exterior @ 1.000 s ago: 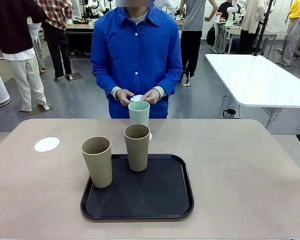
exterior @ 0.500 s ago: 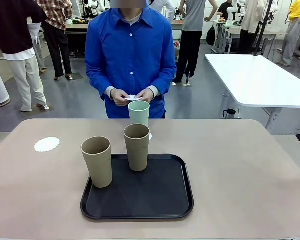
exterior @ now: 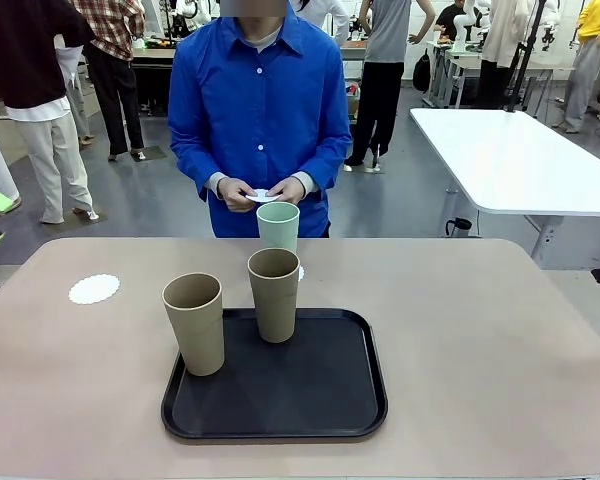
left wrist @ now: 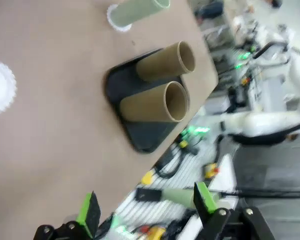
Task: Place coasters on the table and set cups on them.
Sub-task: Take one Reusable plastic cup from the Flat Tray and place it on a coaster set by the human.
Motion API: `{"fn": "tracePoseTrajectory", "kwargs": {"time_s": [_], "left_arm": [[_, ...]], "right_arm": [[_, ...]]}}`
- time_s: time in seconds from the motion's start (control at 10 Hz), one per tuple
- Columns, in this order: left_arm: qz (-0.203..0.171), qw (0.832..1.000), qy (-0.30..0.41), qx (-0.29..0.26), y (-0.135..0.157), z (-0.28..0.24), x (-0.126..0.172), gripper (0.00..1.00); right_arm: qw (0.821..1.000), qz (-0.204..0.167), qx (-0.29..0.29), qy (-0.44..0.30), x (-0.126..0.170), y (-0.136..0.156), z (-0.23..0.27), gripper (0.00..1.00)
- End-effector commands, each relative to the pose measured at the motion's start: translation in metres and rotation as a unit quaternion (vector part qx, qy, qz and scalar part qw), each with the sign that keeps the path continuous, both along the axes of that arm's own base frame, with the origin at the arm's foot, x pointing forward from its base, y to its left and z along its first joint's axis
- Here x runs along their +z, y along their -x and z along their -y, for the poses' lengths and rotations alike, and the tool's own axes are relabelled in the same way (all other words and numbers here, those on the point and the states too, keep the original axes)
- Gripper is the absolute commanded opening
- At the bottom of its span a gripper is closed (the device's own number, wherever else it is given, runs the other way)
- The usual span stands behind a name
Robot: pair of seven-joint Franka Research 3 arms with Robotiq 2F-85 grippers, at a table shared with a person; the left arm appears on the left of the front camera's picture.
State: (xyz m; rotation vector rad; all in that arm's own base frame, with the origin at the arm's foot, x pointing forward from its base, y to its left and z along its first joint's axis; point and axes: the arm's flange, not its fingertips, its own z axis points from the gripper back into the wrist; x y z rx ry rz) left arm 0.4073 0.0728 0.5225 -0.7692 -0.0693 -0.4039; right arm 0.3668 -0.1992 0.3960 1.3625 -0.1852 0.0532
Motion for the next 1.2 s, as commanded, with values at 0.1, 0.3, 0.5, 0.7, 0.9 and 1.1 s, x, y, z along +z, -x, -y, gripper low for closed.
{"fn": "tracePoseTrajectory", "kwargs": {"time_s": [0.1, 0.3, 0.5, 0.7, 0.9, 1.1], "left_arm": [[0.108, 0.971, -0.162, -0.138, -0.018, 0.057, -0.002, 1.0], [0.134, 0.952, -0.208, -0.18, -0.023, 0.1, -0.016, 1.0], [0.166, 0.935, -0.226, -0.217, -0.021, 0.132, -0.038, 1.0], [0.17, 0.928, -0.245, -0.225, -0.02, 0.138, -0.056, 1.0], [0.152, 0.937, -0.227, -0.217, -0.025, 0.142, -0.039, 1.0], [0.152, 0.937, -0.227, -0.217, -0.025, 0.142, -0.039, 1.0]], "right_arm": [[1.0, 0.001, 0.0, -0.005, 0.0, 0.001, 0.0, 1.0], [1.0, 0.001, 0.0, -0.005, 0.0, 0.001, 0.0, 1.0], [1.0, 0.001, 0.0, -0.005, 0.0, 0.001, 0.0, 1.0], [1.0, 0.001, 0.0, -0.005, 0.0, 0.001, 0.0, 1.0], [1.0, 0.001, 0.0, -0.005, 0.0, 0.001, 0.0, 1.0], [1.0, 0.001, 0.0, -0.005, 0.0, 0.001, 0.0, 1.0]]}}
